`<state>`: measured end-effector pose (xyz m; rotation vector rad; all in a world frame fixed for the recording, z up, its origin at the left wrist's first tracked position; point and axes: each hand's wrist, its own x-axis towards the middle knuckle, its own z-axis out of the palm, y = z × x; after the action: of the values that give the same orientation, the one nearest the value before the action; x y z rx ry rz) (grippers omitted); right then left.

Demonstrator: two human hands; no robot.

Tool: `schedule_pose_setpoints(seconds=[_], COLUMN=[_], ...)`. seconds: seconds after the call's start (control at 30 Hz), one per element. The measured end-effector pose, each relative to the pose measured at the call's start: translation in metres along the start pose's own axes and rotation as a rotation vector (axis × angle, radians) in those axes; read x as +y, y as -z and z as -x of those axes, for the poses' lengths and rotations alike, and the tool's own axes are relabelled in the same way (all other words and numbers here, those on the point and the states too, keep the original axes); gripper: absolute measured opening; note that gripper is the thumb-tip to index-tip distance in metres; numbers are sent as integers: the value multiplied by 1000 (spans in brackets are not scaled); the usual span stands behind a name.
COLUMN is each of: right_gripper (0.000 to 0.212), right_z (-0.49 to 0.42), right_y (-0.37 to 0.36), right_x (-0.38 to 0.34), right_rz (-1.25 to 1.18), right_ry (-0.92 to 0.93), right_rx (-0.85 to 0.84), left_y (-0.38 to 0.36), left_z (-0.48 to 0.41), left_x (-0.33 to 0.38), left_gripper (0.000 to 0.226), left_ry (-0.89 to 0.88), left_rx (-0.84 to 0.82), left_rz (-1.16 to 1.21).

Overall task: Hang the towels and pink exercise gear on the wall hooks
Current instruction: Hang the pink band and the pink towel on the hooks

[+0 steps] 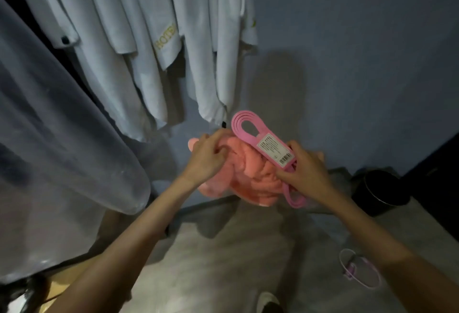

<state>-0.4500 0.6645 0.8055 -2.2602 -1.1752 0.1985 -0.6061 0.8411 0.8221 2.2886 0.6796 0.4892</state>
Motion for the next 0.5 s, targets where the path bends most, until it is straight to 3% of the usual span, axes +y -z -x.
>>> schedule_pose_setpoints(seconds=[0.13,0.3,0.5], right_gripper=[34,33,47], right_z=[4,-4,-32], right_y=[33,84,159], right_x=[0,7,32], right_rz=[-33,-66,-69], right_ry=[17,61,129], right_rx=[82,186,274], left_y=[10,2,-15], left_z=[-19,-47,-93], left_x=[55,125,209], left_gripper=[33,3,11], left_ry=[-77,-82,-109], left_rx=[-33,99,245], left_rz=[184,411,593])
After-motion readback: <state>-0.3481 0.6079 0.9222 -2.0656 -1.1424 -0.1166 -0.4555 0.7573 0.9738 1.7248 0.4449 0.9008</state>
